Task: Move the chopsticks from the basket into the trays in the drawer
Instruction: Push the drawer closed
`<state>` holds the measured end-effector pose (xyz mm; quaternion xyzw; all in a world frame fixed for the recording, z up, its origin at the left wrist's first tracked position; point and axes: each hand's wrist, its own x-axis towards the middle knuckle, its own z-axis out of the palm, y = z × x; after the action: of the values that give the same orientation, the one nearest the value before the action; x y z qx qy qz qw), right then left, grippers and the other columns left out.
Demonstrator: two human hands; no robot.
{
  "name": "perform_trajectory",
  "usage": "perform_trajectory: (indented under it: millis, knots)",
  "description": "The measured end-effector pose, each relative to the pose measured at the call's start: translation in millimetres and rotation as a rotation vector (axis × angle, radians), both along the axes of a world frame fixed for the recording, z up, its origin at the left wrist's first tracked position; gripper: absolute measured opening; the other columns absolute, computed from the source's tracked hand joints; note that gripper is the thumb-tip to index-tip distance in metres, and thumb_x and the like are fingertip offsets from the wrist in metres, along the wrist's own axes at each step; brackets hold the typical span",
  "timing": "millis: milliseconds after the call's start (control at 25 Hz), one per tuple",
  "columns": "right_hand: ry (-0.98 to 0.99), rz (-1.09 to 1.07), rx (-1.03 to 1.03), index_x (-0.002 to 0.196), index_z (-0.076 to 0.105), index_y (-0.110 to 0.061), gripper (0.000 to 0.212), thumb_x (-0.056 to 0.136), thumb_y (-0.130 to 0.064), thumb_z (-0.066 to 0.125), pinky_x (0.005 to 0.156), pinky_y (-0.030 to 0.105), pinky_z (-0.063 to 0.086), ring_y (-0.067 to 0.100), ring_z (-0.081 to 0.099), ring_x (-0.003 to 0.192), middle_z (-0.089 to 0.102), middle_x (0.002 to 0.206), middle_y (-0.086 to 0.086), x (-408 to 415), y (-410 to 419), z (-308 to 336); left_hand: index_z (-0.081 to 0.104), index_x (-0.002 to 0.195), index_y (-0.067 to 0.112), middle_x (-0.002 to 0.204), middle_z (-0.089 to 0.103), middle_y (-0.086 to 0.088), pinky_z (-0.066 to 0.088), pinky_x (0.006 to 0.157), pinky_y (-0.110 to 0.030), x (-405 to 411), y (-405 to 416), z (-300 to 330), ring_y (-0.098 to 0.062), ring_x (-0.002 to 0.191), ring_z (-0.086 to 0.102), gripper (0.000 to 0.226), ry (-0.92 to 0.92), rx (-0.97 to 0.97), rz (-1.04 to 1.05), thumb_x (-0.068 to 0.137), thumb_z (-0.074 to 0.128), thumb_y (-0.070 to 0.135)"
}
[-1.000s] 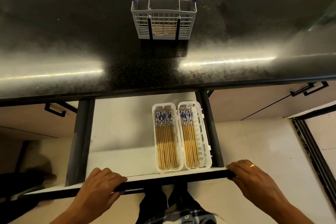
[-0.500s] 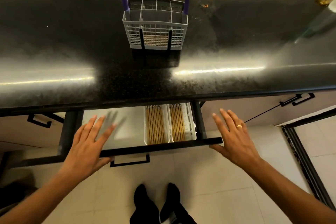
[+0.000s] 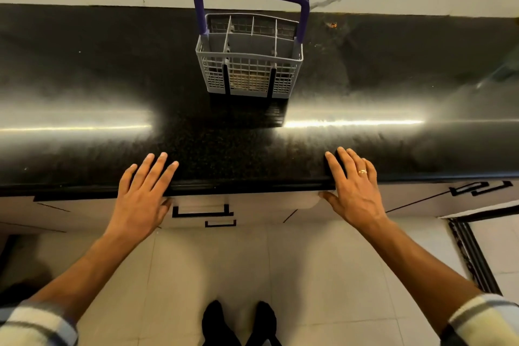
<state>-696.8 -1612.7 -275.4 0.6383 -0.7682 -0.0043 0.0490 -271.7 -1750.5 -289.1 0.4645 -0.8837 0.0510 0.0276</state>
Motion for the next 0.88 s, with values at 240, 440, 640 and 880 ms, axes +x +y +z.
perform_trajectory:
  millis: [240, 440, 640, 880]
  knots:
    - [0.026, 0.028, -0.185, 0.143, 0.045, -0.014, 0.090, 0.067, -0.039, 0.087, 0.107, 0.053, 0.028, 0.036, 0.038, 0.134, 0.048, 0.143, 0.019, -9, -6, -18, 0.040, 0.148, 0.014, 0.155, 0.038, -0.017, 0.019, 0.118, -0.053, -9, 0, -13, -0.036, 0.145, 0.030, 0.066, 0.102, -0.102, 0.066, 0.085, 0.052, 0.027]
    - [0.012, 0.023, -0.283, 0.137, 0.051, -0.013, 0.091, 0.056, -0.026, 0.090, 0.102, 0.053, 0.030, 0.037, 0.041, 0.130, 0.052, 0.137, 0.020, -12, -11, -31, 0.052, 0.137, 0.009, 0.144, 0.048, -0.020, 0.024, 0.113, -0.055, -17, -3, -23, -0.040, 0.139, 0.037, 0.063, 0.154, -0.127, 0.148, 0.076, 0.053, 0.023]
    - [0.029, 0.004, -0.356, 0.132, 0.058, -0.013, 0.065, 0.070, -0.027, 0.075, 0.099, 0.052, 0.035, 0.036, 0.048, 0.127, 0.059, 0.133, 0.019, -10, -11, -41, 0.059, 0.129, 0.007, 0.138, 0.055, -0.020, 0.028, 0.108, -0.056, -17, -6, -30, -0.041, 0.133, 0.044, 0.053, 0.164, -0.194, 0.148, 0.080, 0.048, 0.025]
    - [0.051, 0.010, -0.377, 0.130, 0.059, -0.014, 0.052, 0.080, -0.028, 0.061, 0.095, 0.051, 0.038, 0.035, 0.051, 0.125, 0.062, 0.130, 0.019, -12, -13, -44, 0.063, 0.124, 0.005, 0.132, 0.061, -0.021, 0.035, 0.102, -0.058, -20, -7, -30, -0.041, 0.126, 0.051, 0.045, 0.157, -0.287, 0.133, 0.084, 0.049, 0.019]
